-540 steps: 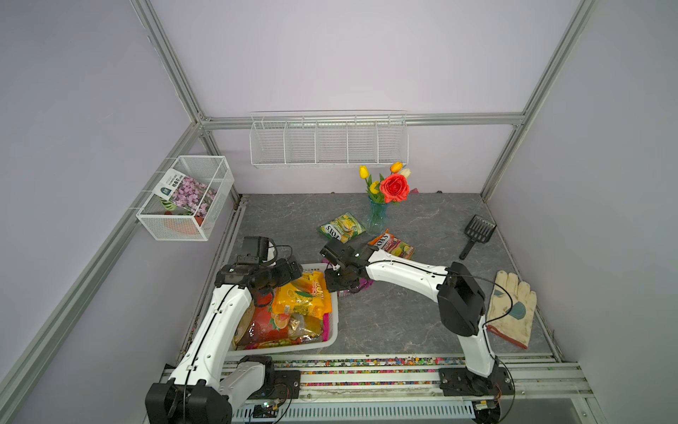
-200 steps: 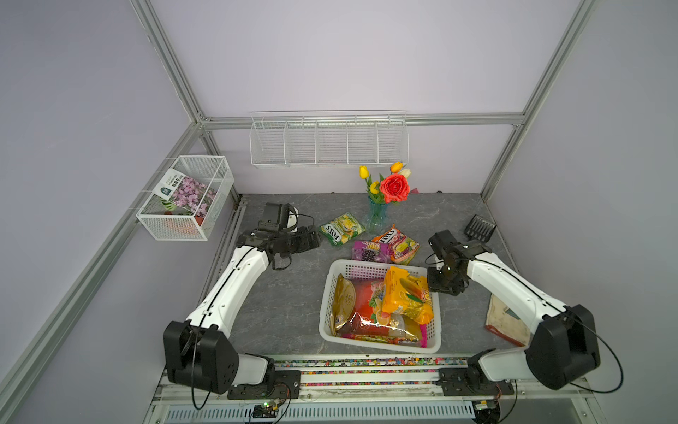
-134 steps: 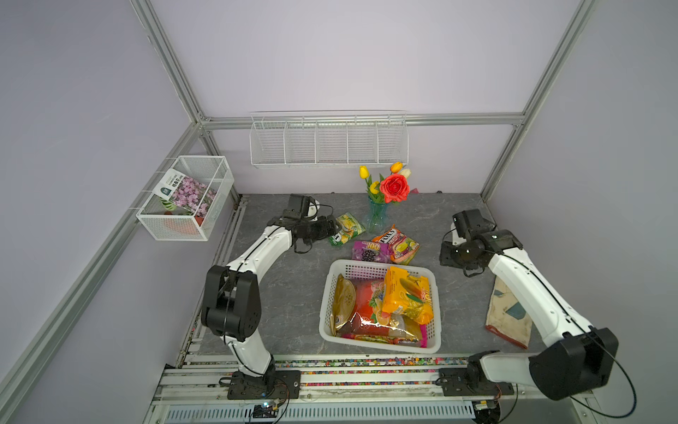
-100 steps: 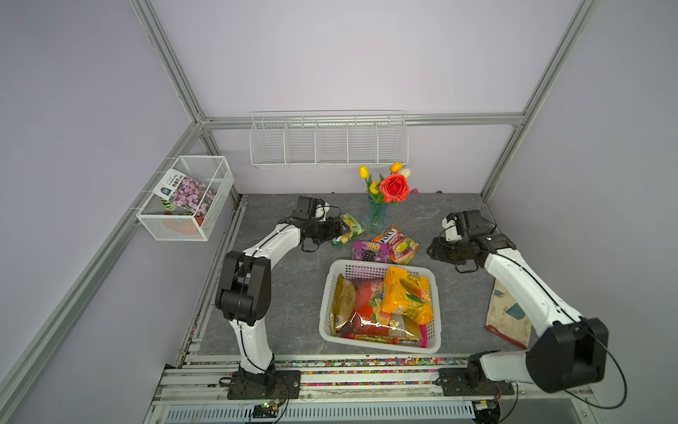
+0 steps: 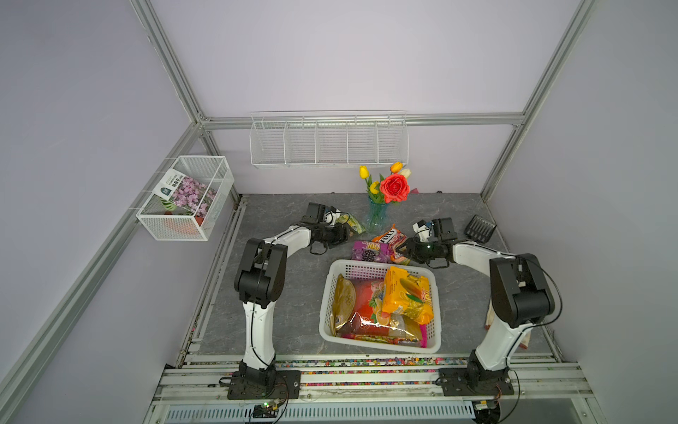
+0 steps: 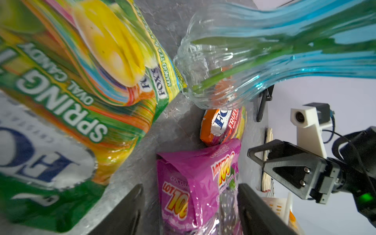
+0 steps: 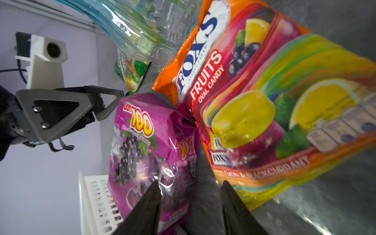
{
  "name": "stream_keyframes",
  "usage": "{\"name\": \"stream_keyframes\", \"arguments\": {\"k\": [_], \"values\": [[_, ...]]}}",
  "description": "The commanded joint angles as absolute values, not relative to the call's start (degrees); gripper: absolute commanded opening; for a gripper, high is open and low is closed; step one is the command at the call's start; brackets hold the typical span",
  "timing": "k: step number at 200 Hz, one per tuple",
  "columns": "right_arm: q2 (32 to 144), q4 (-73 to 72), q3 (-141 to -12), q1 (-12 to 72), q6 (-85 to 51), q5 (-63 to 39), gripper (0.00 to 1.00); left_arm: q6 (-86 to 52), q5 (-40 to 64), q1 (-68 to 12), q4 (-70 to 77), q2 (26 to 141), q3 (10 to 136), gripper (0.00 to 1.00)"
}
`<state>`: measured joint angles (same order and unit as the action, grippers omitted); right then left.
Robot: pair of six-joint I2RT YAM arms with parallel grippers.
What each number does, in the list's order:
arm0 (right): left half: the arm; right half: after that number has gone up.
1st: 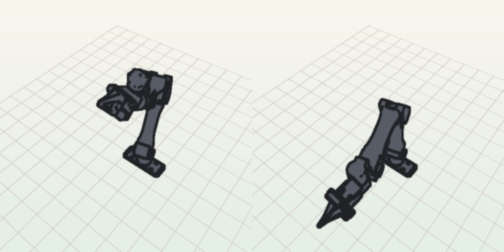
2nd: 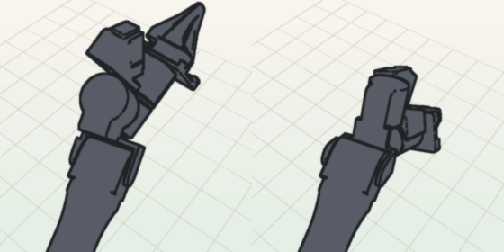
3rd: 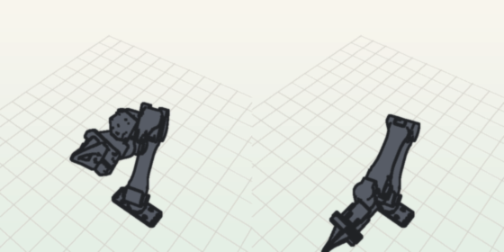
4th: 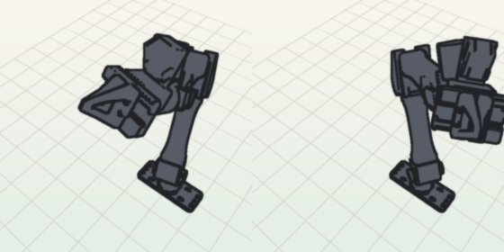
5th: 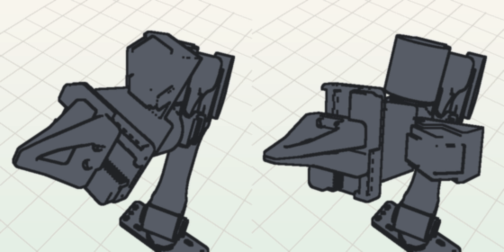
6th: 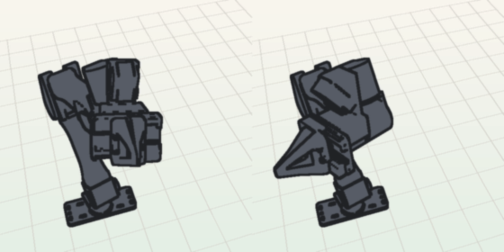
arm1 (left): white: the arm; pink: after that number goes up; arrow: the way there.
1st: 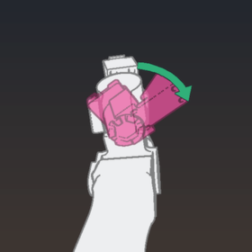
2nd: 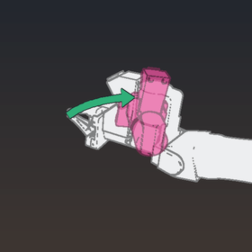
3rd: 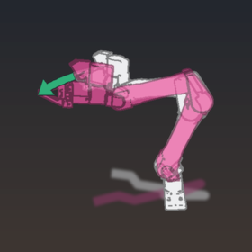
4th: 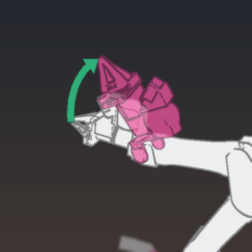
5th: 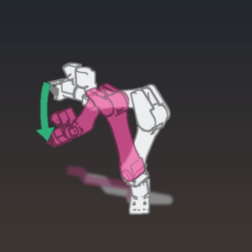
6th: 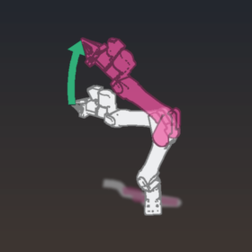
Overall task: Put the candies in the basket
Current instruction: Pick up the candy at the center of the board.
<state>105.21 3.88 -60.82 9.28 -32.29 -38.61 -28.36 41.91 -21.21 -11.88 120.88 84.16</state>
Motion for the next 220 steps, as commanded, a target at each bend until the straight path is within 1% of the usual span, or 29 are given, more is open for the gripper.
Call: {"name": "stream_keyframes", "arguments": {"k": [1, 13, 39, 47, 61, 71, 99, 108, 124, 133, 136, 153, 156, 161, 165, 186, 196, 220], "values": [[106.68, -3.85, -60.35, 9.04, -35.08, -43.72, 0.51, -27.43, 44.49, -21.95, -11.23, 122.58, 87.33, 0.74], [108.09, -4.5, -60.92, 9.13, -35.51, -45.22, 0.51, -27.51, 45.65, -21.97, -10.57, 123.26, 87.52, 0.7], [111.05, -5.38, -62.36, 9.89, -36.12, -46.33, 0.51, -27.73, 47.46, -22.47, -10.24, 124.81, 88.79, 0.67], [112.03, -5.71, -63.04, 10.19, -36.24, -46.59, 0.52, -27.45, 47.59, -22.71, -10.74, 125.34, 89.31, 0.64], [113.74, -6.37, -64.19, 10.57, -36.6, -47.0, 0.51, -27.17, 48.18, -23.0, -11.72, 126.39, 90.4, 0.61], [114.63, -6.74, -64.8, 10.72, -36.72, -47.24, 0.51, -27.1, 48.88, -23.18, -11.85, 126.96, 90.86, 0.57], [115.78, -10.05, -65.15, 11.4, -37.39, -48.83, 0.49, -26.36, 48.21, -23.47, -12.69, 127.35, 91.47, 0.51], [116.11, -11.41, -65.08, 11.51, -37.55, -49.37, 0.48, -25.95, 48.08, -23.47, -13.01, 127.38, 91.7, 0.45], [116.84, -14.03, -64.87, 11.52, -38.19, -50.44, 0.42, -25.34, 48.03, -23.48, -13.87, 127.45, 92.21, 0.34], [117.18, -16.58, -64.3, 11.53, -39.01, -51.46, 0.37, -24.82, 47.99, -23.47, -14.48, 127.39, 92.48, 0.31], [117.16, -17.6, -64.15, 11.52, -39.41, -51.86, 0.35, -24.67, 47.92, -23.47, -14.64, 127.38, 92.53, 0.29], [117.22, -22.1, -63.08, 11.58, -41.16, -53.62, 0.27, -23.72, 47.77, -23.47, -15.04, 126.48, 92.24, 0.24], [117.23, -22.67, -63.04, 11.6, -41.26, -53.94, 0.26, -23.61, 47.77, -23.47, -15.01, 126.31, 92.18, 0.2], [117.23, -23.16, -63.02, 11.59, -41.33, -54.4, 0.23, -23.35, 47.73, -23.47, -15.01, 125.99, 92.04, 0.18], [117.08, -23.52, -63.06, 11.61, -41.39, -54.73, 0.22, -23.09, 47.65, -23.47, -15.03, 125.7, 91.95, 0.14], [116.68, -25.07, -62.95, 11.79, -41.37, -55.84, 0.13, -21.92, 47.31, -23.47, -15.64, 124.68, 92.02, 0.03], [116.55, -25.46, -62.95, 11.94, -41.36, -56.31, 0.09, -21.5, 47.03, -23.47, -16.22, 124.27, 92.16, 0.01], [115.96, -25.96, -63.01, 12.39, -41.57, -56.91, 0.04, -20.5, 46.83, -23.47, -17.16, 122.93, 92.04, 0.0]]}}
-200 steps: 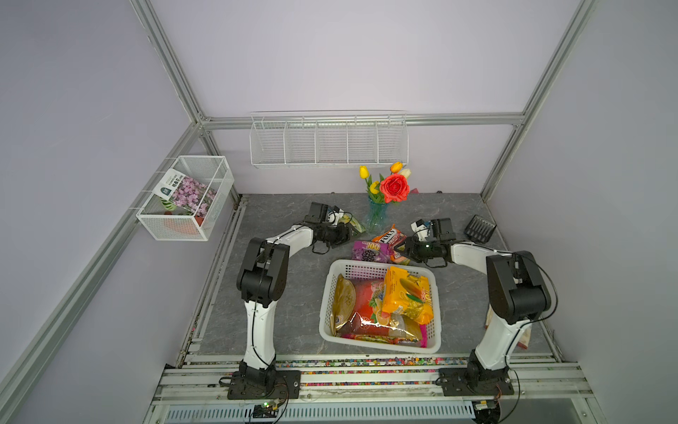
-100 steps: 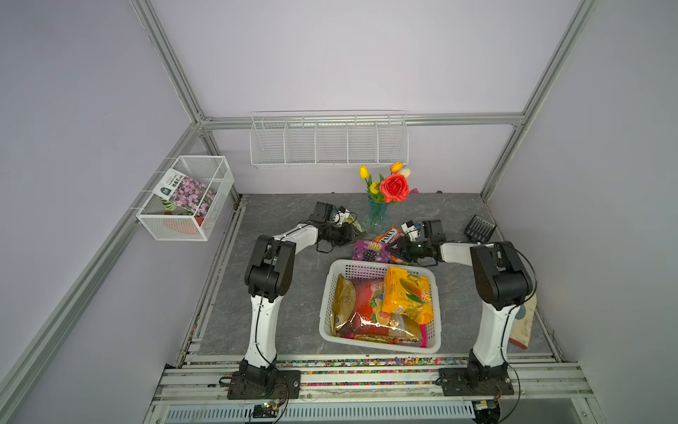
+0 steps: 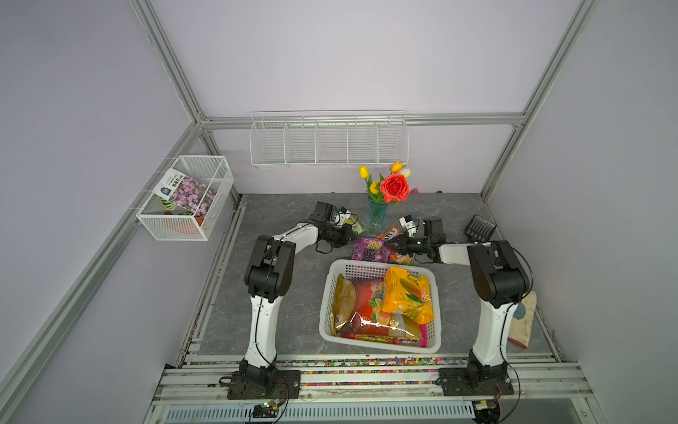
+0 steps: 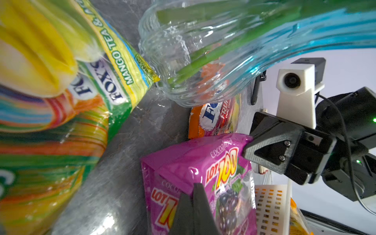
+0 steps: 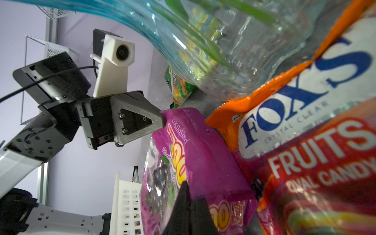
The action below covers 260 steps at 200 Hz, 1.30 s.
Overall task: Put the candies in the basket
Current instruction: Pick up the candy at the center of the board, then place the candy in the basket.
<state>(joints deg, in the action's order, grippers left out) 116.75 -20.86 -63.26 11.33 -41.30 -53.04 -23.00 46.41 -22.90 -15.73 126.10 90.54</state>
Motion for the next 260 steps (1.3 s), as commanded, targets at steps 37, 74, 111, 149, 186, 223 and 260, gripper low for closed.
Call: {"name": "stream_keyframes", "arguments": {"k": [37, 74, 111, 149, 186, 223, 260], "values": [[113.19, -28.94, -61.83, 12.97, -44.02, -56.45, 0.01, -19.76, 45.86, -23.47, -18.13, 119.07, 91.41, 0.0], [109.45, -31.07, -60.85, 14.4, -45.56, -55.91, 0.0, -18.35, 44.12, -23.47, -20.35, 114.77, 91.42, 0.0], [105.86, -36.63, -59.11, 14.85, -50.19, -56.16, 0.0, -15.62, 41.59, -23.38, -24.33, 110.15, 90.62, 0.0], [101.76, -38.32, -58.77, 15.75, -52.8, -55.69, 0.0, -14.95, 39.3, -23.38, -25.83, 104.8, 89.4, 0.0], [97.21, -35.79, -59.85, 17.55, -53.71, -54.42, 0.0, -15.02, 39.11, -23.38, -29.2, 100.94, 89.98, 0.0], [91.47, -28.27, -60.02, 19.68, -50.41, -52.59, 0.0, -15.33, 38.22, -23.38, -31.52, 95.27, 88.29, 0.0], [85.75, -19.19, -60.2, 21.18, -46.34, -51.44, 0.0, -18.62, 38.96, -23.42, -31.66, 87.22, 82.67, 0.0]]}}
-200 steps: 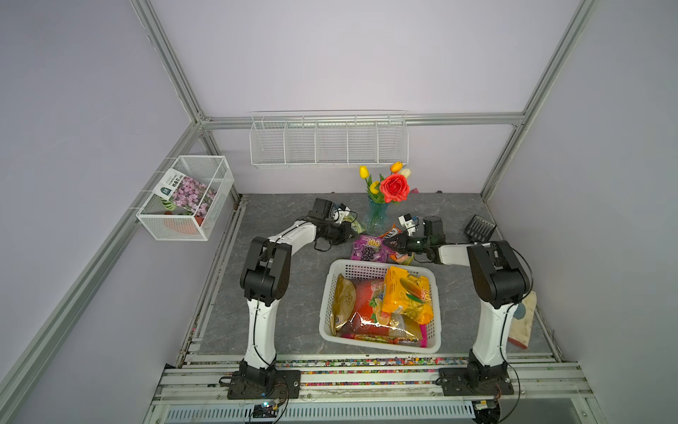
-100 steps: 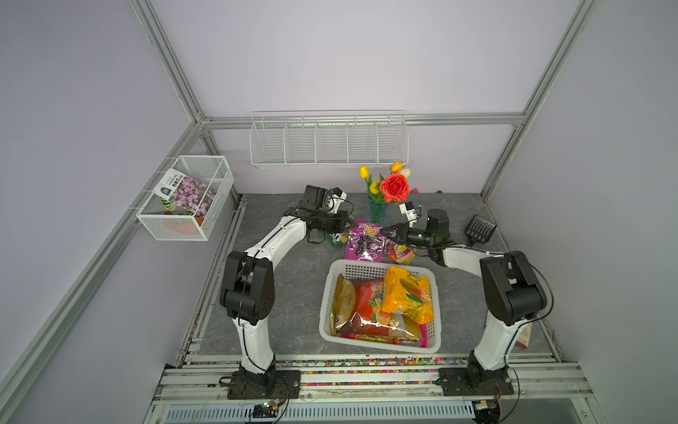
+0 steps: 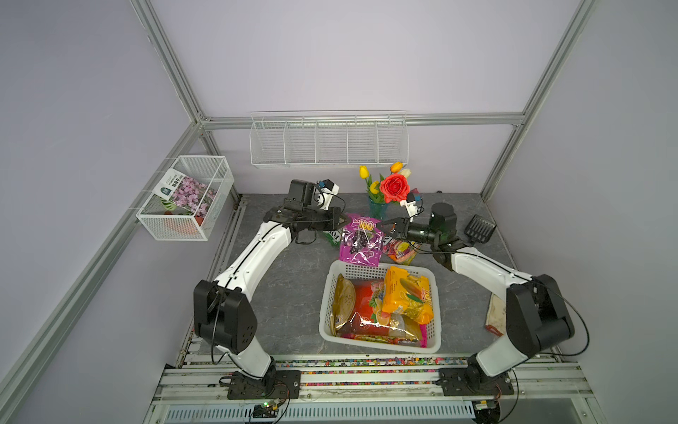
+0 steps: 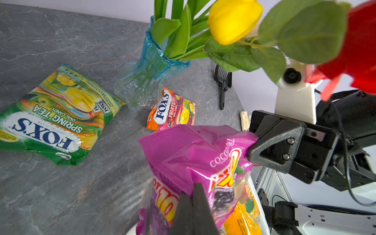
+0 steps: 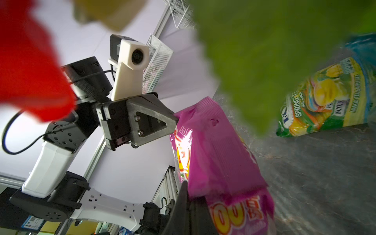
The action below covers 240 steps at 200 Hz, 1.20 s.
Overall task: Put the candies in the basket
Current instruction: Place the candy in the basket.
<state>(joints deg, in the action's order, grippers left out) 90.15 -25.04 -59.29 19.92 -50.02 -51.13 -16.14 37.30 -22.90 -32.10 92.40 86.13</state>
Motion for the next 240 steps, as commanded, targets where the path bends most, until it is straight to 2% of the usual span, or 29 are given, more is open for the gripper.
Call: {"name": "stream_keyframes", "arguments": {"k": [1, 27, 57, 99, 128, 157, 197, 240], "values": [[85.63, -18.91, -60.2, 21.22, -46.24, -51.39, 0.0, -18.72, 38.99, -23.49, -31.52, 86.94, 82.29, 0.0], [82.09, -9.57, -59.78, 21.93, -42.98, -50.76, 0.0, -26.24, 41.06, -24.0, -26.25, 80.27, 71.78, 0.0], [79.76, 0.02, -58.94, 25.1, -38.19, -48.95, 0.0, -31.62, 37.33, -26.38, -22.95, 73.51, 61.67, 0.0], [82.21, 8.41, -60.56, 28.48, -32.62, -44.21, 0.0, -37.99, 37.69, -26.78, -20.75, 67.55, 51.94, 0.0], [85.59, 8.2, -60.72, 31.19, -32.85, -40.71, 0.17, -40.03, 37.4, -27.51, -20.84, 66.71, 47.52, 0.0], [86.41, 8.4, -60.83, 31.98, -33.69, -36.57, 0.29, -45.5, 28.28, -27.51, -21.19, 62.84, 45.2, 0.0], [81.17, 15.62, -60.56, 34.38, -24.91, -23.45, 0.4, -55.54, 16.95, -27.51, -21.92, 57.36, 42.51, 0.0], [74.84, 24.19, -60.35, 39.17, -10.77, -11.59, 0.48, -58.11, 16.46, -27.43, -23.2, 59.25, 43.13, 0.0]]}}
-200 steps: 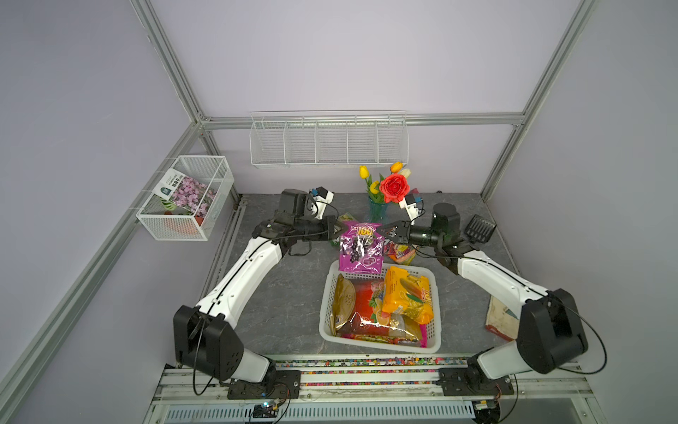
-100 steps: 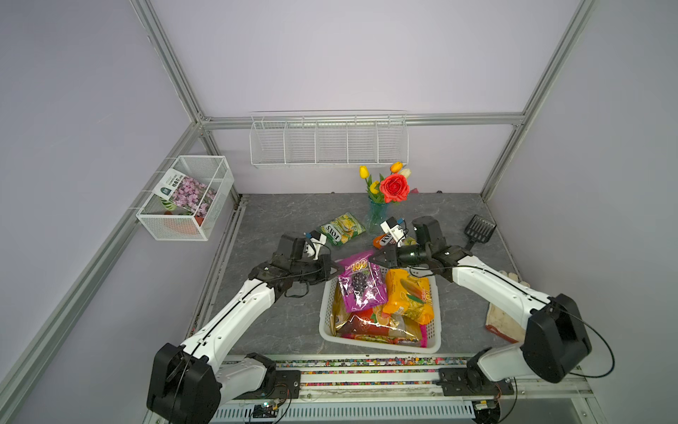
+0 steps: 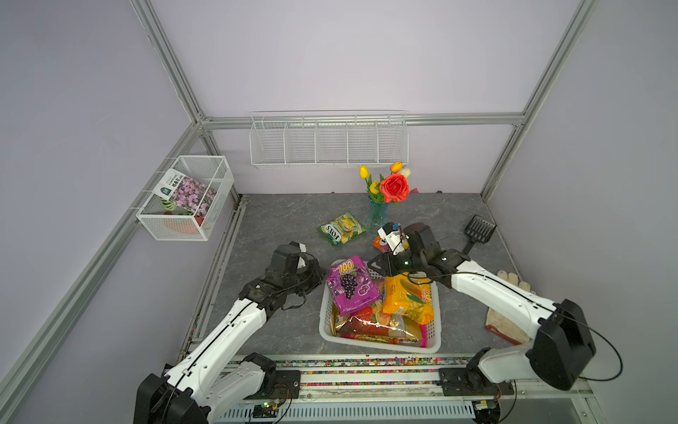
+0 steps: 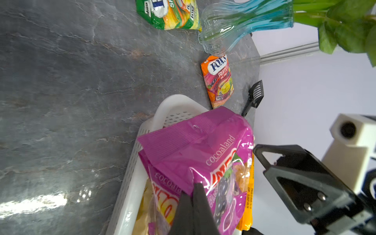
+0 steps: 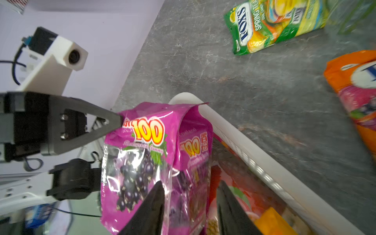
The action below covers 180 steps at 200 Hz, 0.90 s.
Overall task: Put the candies in the basket
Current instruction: Place the candy in the basket.
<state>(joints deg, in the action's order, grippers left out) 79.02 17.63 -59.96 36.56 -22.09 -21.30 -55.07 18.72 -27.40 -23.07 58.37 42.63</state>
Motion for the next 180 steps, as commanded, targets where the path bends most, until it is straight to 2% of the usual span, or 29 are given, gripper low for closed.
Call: {"name": "stream_keyframes", "arguments": {"k": [1, 43, 58, 67, 80, 81, 83, 84, 87, 113, 132, 153, 180], "values": [[74.64, 24.36, -60.37, 39.32, -10.13, -11.55, 0.48, -58.1, 16.49, -27.42, -23.2, 59.38, 43.19, 0.0], [68.77, 38.72, -62.63, 45.48, 9.58, -7.97, 0.51, -59.48, 17.62, -27.38, -26.46, 62.41, 45.61, 0.0], [67.67, 43.07, -62.71, 48.28, 18.23, -6.38, 0.56, -59.89, 18.12, -27.4, -26.76, 63.31, 45.88, 0.0], [67.3, 44.02, -62.0, 50.11, 22.9, -5.04, 0.66, -60.18, 18.89, -27.38, -26.59, 63.79, 45.8, 0.0], [66.97, 42.95, -60.28, 52.04, 28.21, -5.13, 0.69, -60.35, 19.82, -27.34, -26.54, 64.67, 45.88, 0.0], [66.97, 42.83, -60.2, 52.17, 28.52, -5.24, 0.72, -60.37, 19.97, -27.38, -26.59, 64.77, 45.88, 0.0], [66.97, 42.7, -60.03, 52.37, 29.15, -5.4, 0.9, -60.36, 20.18, -27.35, -26.55, 64.84, 45.97, 0.0], [66.93, 42.49, -59.9, 52.47, 29.38, -5.47, 0.94, -60.32, 20.24, -27.34, -26.59, 64.94, 45.97, 0.0], [66.97, 42.03, -59.71, 52.84, 29.89, -5.64, 0.98, -60.31, 20.4, -27.38, -26.69, 65.09, 45.98, 0.0], [68.4, 35.33, -58.71, 54.38, 30.22, -3.48, 0.99, -61.2, 21.16, -27.47, -27.33, 65.23, 45.69, 0.0], [71.05, 31.07, -59.61, 54.32, 28.75, 3.2, 0.98, -61.9, 21.52, -27.38, -27.25, 64.36, 45.18, 0.0], [75.19, 30.08, -62.37, 54.19, 25.74, 11.5, 0.98, -61.61, 22.54, -27.44, -27.33, 63.69, 45.43, 0.0], [80.62, 31.43, -65.37, 54.18, 28.64, 15.53, 0.98, -61.24, 23.96, -27.4, -26.74, 64.05, 45.13, 0.0]]}}
